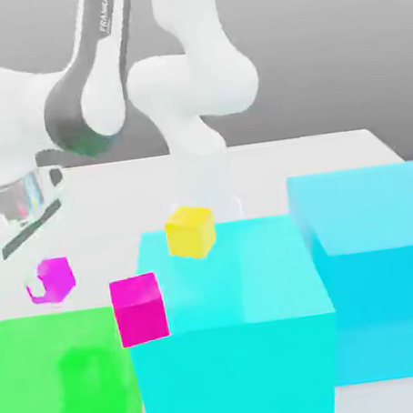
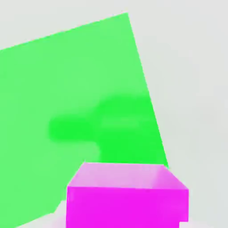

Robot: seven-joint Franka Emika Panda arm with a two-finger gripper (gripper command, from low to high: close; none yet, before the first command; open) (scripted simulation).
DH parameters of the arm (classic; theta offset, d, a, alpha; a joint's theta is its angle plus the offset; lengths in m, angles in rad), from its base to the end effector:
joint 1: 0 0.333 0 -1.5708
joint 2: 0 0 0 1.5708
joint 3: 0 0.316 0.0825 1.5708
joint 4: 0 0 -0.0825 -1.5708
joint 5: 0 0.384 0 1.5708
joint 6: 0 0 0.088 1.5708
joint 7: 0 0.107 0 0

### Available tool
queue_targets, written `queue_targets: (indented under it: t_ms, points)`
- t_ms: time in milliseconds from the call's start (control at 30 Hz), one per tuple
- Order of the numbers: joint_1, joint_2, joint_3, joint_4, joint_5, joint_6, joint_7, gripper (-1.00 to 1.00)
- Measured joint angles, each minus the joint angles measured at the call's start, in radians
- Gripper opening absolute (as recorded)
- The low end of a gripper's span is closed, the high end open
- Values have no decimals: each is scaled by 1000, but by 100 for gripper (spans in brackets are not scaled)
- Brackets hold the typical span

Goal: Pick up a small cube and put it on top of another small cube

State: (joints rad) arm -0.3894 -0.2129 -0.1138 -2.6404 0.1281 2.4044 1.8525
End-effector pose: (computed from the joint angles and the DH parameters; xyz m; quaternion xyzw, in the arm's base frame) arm 0.3632 -0.1972 0.3137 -0.3390 0.9391 0.0440 0.0345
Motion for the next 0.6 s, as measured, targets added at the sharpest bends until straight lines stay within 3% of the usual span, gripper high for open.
queue_targets:
  t_ms: [333, 467, 500, 600]
  points:
    - [207, -352, 187, 45, -53, -380, -140, -100]
    - [216, -325, 216, -34, -60, -265, -136, -100]
    - [216, -312, 219, -55, -59, -231, -136, 100]
    - [216, -312, 219, -55, -59, -230, -136, 100]
